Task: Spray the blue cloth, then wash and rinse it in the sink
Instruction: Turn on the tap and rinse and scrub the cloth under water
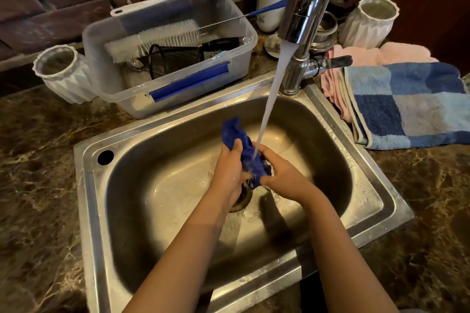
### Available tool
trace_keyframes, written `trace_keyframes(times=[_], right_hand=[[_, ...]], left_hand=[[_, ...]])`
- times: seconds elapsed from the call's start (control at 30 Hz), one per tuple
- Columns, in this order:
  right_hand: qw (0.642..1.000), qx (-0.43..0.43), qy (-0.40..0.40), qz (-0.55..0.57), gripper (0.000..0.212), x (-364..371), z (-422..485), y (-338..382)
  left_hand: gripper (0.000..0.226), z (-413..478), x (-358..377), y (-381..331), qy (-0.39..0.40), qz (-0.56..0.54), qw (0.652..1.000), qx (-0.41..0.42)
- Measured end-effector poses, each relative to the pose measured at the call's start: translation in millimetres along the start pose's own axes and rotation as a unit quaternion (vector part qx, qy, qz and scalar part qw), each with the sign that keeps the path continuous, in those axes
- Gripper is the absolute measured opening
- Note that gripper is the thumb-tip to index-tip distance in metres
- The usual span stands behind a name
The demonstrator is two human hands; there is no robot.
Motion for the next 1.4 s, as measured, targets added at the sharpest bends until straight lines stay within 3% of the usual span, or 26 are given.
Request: trace_keyframes(times=[0.1, 0.2, 0.3, 0.4, 0.5, 0.63, 0.7, 0.77, 0.9, 0.97, 1.03, 1.13, 1.2, 1.3, 1.4], right_hand=[[0.999, -0.002, -0.016, -0.031, 0.072, -2, 5, -5], [0.997, -0.003, -0.067, -0.028, 0.048, -8, 7, 0], [0.988, 0.019, -0.137, -0.067, 0.03, -18, 6, -3], [0.976, 0.041, -0.209, 0.053, 0.028, -28, -2, -4], [0.968, 0.017, -0.186, 0.168, 0.039, -25, -3, 10], [0.959, -0.03, -0.108, 0.26, 0.055, -17, 1, 28], [0.951, -0.058, -0.04, 0.3, 0.053, -10, -1, 36], [0.938, -0.045, -0.014, 0.343, 0.043, -3, -1, 33], [0.972, 0.054, -0.124, 0.19, 0.029, -11, 0, 17], [0.985, 0.027, -0.122, 0.117, 0.023, -9, -4, 23], [0.991, 0.002, -0.128, 0.029, 0.029, 2, -7, 31], [0.974, 0.065, -0.19, -0.104, 0.045, 14, 0, 29], [0.957, 0.109, -0.243, -0.119, 0.038, 9, 5, 28], [0.946, 0.118, -0.274, -0.124, 0.03, 3, 11, 26], [0.939, 0.131, -0.283, -0.147, 0.042, 1, 18, 21]], left_hand=[[0.027, -6, 7, -6, 0.028, -0.063, 0.998, -0.011], [0.029, -8, 3, -11, 0.029, -0.081, 0.996, -0.032], [0.022, -9, -16, -12, -0.031, -0.026, 0.999, -0.036], [0.007, -8, -39, -2, -0.099, -0.042, 0.991, -0.074], [0.005, -9, -48, 19, -0.106, -0.106, 0.975, -0.166], [0.053, -9, -35, 32, -0.05, -0.228, 0.941, -0.246], [0.062, -8, -24, 27, -0.015, -0.236, 0.94, -0.248], [0.053, -5, -20, 20, -0.025, -0.2, 0.955, -0.217], [0.037, -1, -12, 12, -0.047, -0.124, 0.973, -0.187], [0.034, 5, -11, 12, -0.064, -0.095, 0.981, -0.155], [0.046, 11, -10, 11, -0.084, -0.086, 0.986, -0.117], [0.038, 15, -8, 11, -0.089, -0.032, 0.993, -0.072], [0.028, 13, -4, 14, -0.066, -0.014, 0.996, -0.059], [0.045, 11, -6, 18, -0.062, 0.022, 0.997, -0.039], [0.038, 13, -11, 18, -0.088, 0.05, 0.994, -0.031]])
Point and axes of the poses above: each hand's wrist, its own z-axis towards the middle knuckle, its own x-axis out of the palm, y = z × x, the point moved 6 cm from there along z, towards the middle knuckle, and after that the axes turned 12 degrees about -z, right-handed, at the moved point
